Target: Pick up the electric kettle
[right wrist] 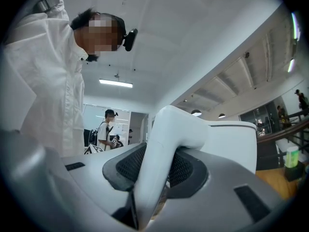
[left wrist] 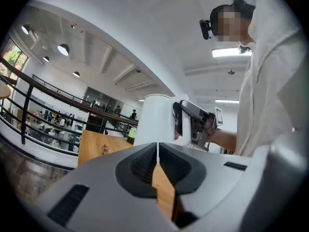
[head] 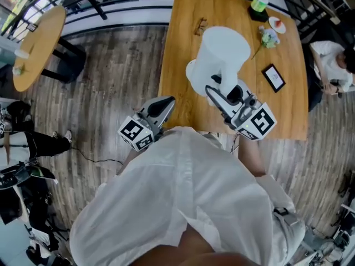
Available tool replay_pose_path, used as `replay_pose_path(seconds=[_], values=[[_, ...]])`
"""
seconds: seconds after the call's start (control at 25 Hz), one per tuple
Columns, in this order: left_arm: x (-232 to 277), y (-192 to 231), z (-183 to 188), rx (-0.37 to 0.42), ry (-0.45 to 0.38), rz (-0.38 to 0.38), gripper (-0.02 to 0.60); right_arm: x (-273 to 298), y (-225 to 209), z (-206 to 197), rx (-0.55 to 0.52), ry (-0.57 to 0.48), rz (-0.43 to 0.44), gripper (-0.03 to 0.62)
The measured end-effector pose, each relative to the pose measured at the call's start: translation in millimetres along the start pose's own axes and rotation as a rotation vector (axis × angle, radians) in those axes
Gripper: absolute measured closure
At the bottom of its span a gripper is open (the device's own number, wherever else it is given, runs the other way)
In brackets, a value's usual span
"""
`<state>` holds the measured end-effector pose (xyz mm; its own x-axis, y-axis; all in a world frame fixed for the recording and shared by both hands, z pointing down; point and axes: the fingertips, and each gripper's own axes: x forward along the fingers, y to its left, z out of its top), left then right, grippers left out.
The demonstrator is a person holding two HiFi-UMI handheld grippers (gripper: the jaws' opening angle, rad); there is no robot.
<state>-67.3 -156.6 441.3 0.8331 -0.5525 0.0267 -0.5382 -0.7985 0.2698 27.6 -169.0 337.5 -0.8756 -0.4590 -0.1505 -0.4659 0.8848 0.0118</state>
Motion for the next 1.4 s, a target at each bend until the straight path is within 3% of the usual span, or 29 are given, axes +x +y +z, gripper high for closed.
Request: replay_pose_path(seconds=[0.56,1.4], values=[[-2,-13,5,0.022,-0.013,-0.099,0.565,-17,26,6,-0.010,-0.003,-0.101,0.479],[-7,-7,4,-0.006,-0.012,-0.100,0.565,-13,23,3,0.014,0.003,-0.121,0.479]])
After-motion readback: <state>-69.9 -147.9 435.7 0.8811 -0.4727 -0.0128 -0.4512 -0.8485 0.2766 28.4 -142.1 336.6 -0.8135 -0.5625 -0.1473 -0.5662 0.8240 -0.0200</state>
